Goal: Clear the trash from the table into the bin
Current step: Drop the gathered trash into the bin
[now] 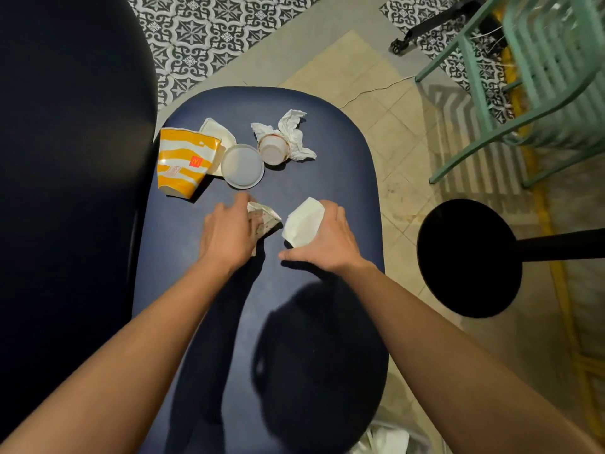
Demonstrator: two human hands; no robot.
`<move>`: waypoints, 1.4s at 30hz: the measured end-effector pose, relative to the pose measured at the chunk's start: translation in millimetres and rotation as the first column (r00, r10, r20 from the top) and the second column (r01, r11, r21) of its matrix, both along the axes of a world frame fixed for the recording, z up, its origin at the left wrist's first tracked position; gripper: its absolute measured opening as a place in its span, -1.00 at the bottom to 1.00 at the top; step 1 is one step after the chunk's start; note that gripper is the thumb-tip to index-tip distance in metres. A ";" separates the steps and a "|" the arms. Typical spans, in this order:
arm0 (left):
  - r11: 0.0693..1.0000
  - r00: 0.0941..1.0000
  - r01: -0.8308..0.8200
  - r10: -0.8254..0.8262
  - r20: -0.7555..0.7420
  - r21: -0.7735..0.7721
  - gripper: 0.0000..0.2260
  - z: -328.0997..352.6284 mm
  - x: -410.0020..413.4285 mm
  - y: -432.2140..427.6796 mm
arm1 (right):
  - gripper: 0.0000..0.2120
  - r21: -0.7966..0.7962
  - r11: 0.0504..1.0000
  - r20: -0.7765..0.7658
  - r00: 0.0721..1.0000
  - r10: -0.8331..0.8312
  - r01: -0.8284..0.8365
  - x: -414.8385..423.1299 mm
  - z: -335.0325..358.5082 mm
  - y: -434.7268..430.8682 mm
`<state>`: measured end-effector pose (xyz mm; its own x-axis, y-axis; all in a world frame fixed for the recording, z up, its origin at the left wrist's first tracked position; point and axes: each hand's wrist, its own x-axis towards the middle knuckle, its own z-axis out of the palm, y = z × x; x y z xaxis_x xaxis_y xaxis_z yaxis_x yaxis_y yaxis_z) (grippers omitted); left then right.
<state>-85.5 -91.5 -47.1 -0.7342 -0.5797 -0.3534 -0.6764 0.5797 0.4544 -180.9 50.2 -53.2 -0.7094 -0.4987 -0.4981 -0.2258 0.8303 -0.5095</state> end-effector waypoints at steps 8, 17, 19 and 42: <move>0.977 0.986 -0.115 0.134 -0.099 0.178 -0.73 -2.4 25.0 41.1 | -0.01 -0.196 0.975 0.216 0.975 -0.056 0.099 34.1 -1.0 37.7; 0.980 0.982 -0.057 0.089 -0.166 0.190 -0.75 6.4 42.9 69.9 | -0.53 -0.283 0.933 0.229 0.960 -0.159 0.222 62.2 14.8 75.8; 0.982 0.978 -0.045 0.081 -0.192 0.183 -0.75 9.8 46.1 77.8 | -0.60 -0.282 0.928 0.218 0.958 -0.187 0.245 69.7 17.0 85.1; 0.893 0.931 0.327 -0.248 -0.269 0.310 -0.79 37.1 115.3 260.2 | -0.84 -0.148 0.829 -0.110 0.824 -0.556 0.539 193.1 28.6 296.2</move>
<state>29.8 168.7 -10.0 -0.9308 -0.2026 -0.3043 -0.3656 0.5137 0.7762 12.2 346.3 -24.6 -0.9400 -0.0504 -0.3374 0.1731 0.7818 -0.5990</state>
